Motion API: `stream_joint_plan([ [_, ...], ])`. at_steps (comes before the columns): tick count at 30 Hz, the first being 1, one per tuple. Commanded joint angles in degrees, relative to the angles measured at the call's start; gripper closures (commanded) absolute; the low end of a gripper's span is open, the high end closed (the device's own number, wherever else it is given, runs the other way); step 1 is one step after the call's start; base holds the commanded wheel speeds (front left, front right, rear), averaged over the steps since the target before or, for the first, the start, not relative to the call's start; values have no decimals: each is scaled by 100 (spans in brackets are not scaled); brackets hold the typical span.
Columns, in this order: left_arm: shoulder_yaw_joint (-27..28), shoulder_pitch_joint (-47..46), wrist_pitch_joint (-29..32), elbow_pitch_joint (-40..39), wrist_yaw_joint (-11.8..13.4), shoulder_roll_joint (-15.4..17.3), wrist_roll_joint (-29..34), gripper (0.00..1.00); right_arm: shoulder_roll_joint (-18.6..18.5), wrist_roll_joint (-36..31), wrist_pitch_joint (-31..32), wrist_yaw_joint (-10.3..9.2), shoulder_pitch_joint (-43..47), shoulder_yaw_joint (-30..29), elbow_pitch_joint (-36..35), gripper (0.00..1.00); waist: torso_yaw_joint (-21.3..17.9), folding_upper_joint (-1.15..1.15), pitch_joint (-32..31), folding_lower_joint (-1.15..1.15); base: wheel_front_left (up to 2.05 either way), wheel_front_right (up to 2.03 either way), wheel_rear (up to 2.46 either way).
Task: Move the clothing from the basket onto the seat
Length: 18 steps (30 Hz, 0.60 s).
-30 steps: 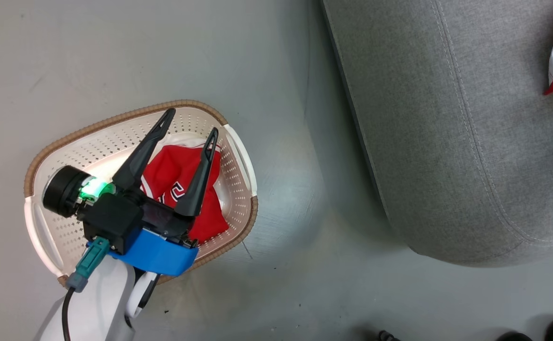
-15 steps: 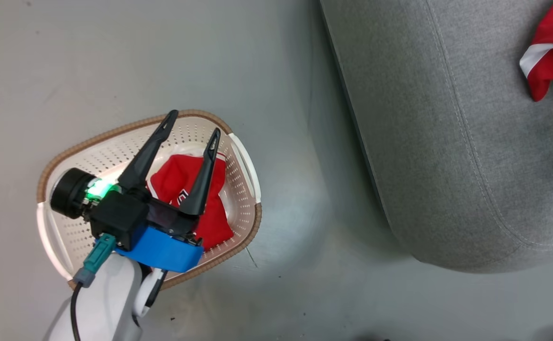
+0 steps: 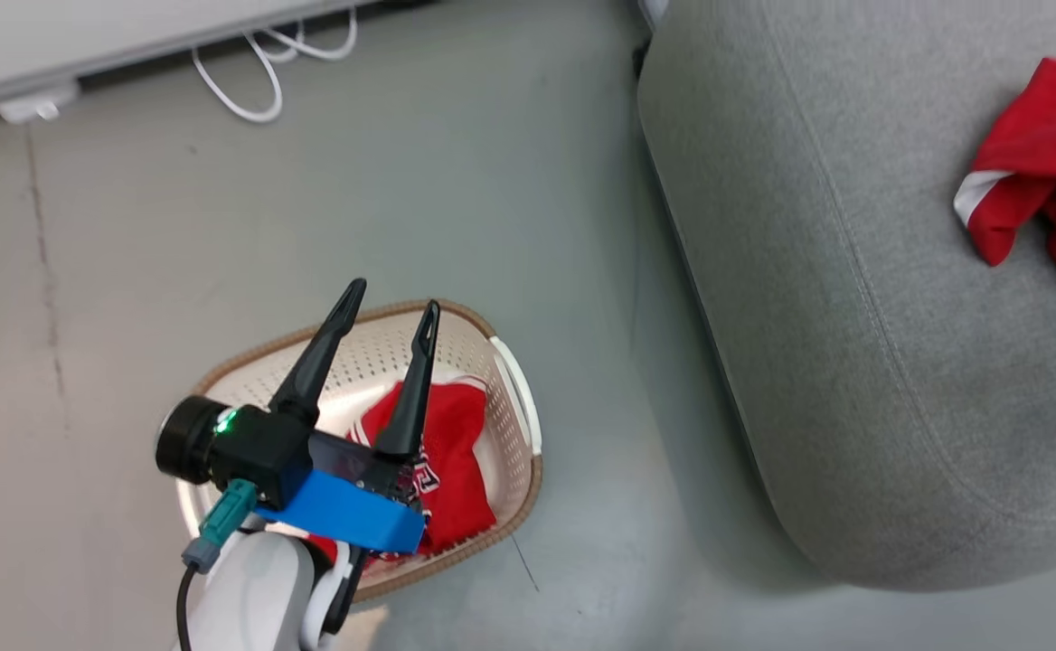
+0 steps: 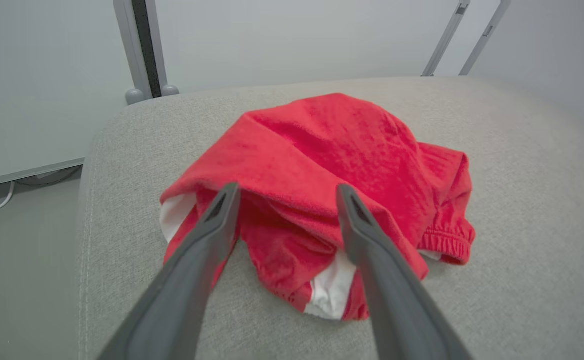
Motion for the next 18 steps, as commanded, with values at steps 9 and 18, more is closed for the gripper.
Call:
stream_joint_plan([
  [9, 362, 636, -15, 297, -51, -323, -43, 0, 103, -141, 89, -1, 1346, 284, -907, 0, 573, 0, -1290, 0, 0, 0, 0],
  [18, 773, 1119, -15, 533, -53, -467, -27, 0, 716, -491, 368, -1, 2646, 9, -2551, 0, 956, 0, -1996, 0, 0, 0, 0],
])
